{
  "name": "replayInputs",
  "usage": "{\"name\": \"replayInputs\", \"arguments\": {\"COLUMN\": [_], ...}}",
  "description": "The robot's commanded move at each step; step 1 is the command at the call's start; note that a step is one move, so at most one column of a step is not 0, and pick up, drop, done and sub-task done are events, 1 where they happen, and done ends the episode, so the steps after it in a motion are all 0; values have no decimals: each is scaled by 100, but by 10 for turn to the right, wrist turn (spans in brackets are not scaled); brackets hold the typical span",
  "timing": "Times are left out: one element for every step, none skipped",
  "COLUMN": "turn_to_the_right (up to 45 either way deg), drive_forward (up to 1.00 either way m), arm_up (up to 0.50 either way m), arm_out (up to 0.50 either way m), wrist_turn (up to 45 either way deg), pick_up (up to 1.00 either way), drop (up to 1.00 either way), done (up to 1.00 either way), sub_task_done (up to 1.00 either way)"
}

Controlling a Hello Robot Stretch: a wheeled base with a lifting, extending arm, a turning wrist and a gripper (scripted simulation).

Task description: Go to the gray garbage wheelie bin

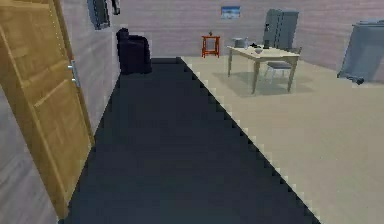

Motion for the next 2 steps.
{"name": "replayInputs", "arguments": {"turn_to_the_right": [450, 180], "drive_forward": [0, 0], "arm_up": [0, 0], "arm_out": [0, 0], "wrist_turn": [0, 0], "pick_up": [0, 0], "drop": [0, 0], "done": [0, 0], "sub_task_done": [0, 0]}}
